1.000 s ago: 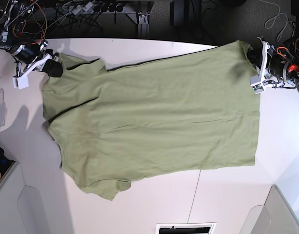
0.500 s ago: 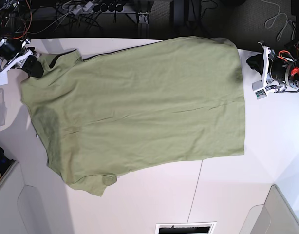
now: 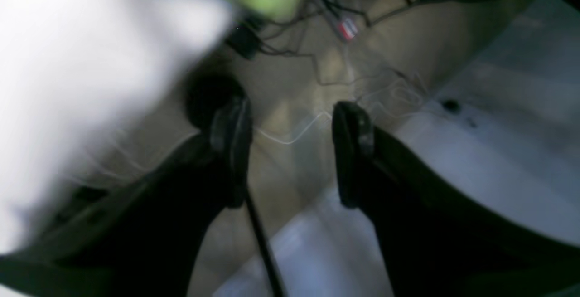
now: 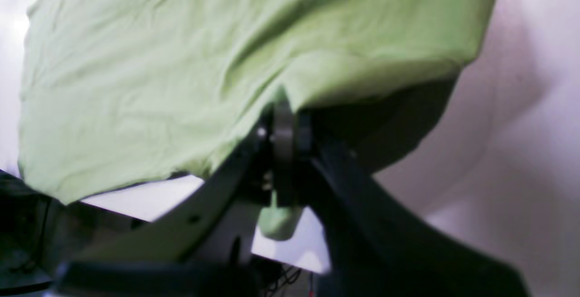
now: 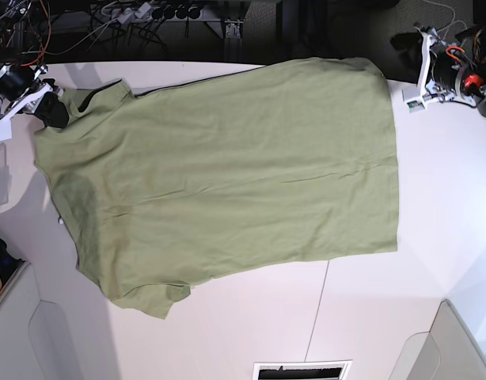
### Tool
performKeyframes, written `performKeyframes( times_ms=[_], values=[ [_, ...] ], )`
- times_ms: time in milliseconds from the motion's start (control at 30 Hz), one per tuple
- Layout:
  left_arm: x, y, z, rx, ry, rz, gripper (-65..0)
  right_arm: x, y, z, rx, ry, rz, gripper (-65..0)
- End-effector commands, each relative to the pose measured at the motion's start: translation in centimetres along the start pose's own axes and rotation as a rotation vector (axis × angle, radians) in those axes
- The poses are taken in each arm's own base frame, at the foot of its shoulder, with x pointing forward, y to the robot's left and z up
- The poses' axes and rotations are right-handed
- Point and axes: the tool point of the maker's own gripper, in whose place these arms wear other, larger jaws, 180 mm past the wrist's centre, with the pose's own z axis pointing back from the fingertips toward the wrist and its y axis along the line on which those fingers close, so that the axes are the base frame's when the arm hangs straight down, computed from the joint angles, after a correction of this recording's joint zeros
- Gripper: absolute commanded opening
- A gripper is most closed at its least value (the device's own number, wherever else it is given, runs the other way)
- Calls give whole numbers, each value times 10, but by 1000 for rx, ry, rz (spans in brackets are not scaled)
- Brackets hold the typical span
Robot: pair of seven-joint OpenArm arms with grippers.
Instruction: Layout the t-shirt on the table in an organized manner, then fold the t-shirt properly
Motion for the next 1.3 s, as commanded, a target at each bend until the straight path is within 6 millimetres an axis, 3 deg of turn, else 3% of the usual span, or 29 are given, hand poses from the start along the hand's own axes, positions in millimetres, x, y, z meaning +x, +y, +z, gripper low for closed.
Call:
performKeyframes(
  times_ms=[0,133,267,400,567,800,1267],
  values=[
    [5,3,4,18,-25,-17,-333,15,2,5,12,-43,39,-650],
    [11,9,-4,68,-98,15,-333,15,2,5,12,-43,39,-650],
    [19,24,6,108,-249,152,-333,15,2,5,12,-43,39,-650],
    [11,31,17,112,-390,321,-333,15,2,5,12,-43,39,-650],
    [6,19,17,71,-563,497,-333,16,3,5,12,-50,39,-650],
    [25,-1,-2,11,-769,647,-334,16,2,5,12,-50,39,-650],
    [49,7,-10,70,-889,688,-334,17,2,4,10,-51,41,-650]
  ],
)
